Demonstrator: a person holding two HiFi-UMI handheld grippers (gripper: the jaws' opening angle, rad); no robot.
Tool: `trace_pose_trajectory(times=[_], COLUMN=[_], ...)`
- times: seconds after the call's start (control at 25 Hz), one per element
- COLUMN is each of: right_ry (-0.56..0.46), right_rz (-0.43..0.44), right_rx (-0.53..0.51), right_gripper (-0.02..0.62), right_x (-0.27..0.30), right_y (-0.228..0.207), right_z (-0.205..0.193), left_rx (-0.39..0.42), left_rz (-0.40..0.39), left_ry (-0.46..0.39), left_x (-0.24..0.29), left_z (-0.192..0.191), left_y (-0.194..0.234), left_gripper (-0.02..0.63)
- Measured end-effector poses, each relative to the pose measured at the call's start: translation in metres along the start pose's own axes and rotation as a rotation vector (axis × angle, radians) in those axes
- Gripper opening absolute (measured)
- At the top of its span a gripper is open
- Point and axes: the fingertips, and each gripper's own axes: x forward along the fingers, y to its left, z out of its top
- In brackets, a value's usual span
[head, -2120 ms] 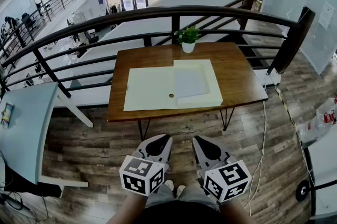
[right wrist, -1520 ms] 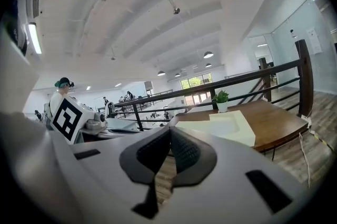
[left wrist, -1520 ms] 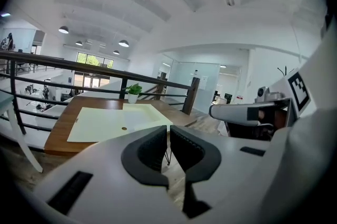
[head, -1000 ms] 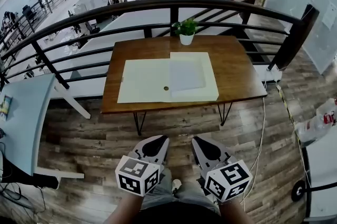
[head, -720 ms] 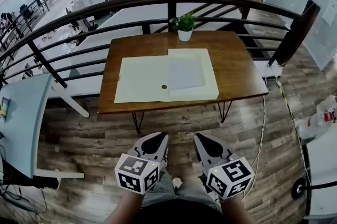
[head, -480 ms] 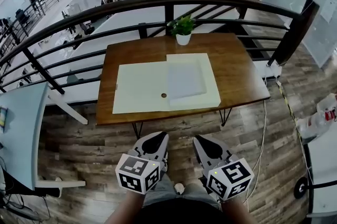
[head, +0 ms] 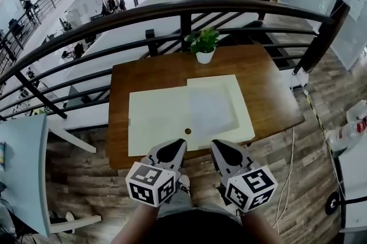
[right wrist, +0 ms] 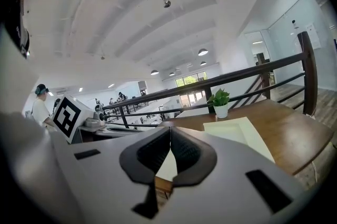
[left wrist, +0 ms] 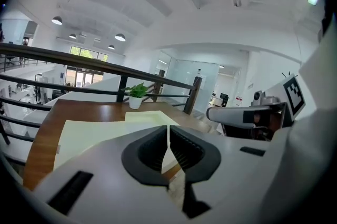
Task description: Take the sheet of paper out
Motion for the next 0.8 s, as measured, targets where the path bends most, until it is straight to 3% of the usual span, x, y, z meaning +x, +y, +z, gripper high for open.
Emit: trace_pose_trajectory(times=[0.36, 0.8], right_ry=[-0.002, 0.047], right_rz=[-0.089, -0.163], right_rx=[0.026, 0.066], right_gripper=[0.026, 0.027], right_x=[0.056, 0.065], right_y=[-0.024, -0.053], right_z=[0.008, 0.001], left_rx=[0.018, -0.002], left_rz=[-0.101, -0.181], left_ry=[0.042, 0.105], left_x=[0.045, 0.066], left_z=[0.021, 0.014], left_y=[0.051, 0.056], left_gripper=[0.026, 0.026])
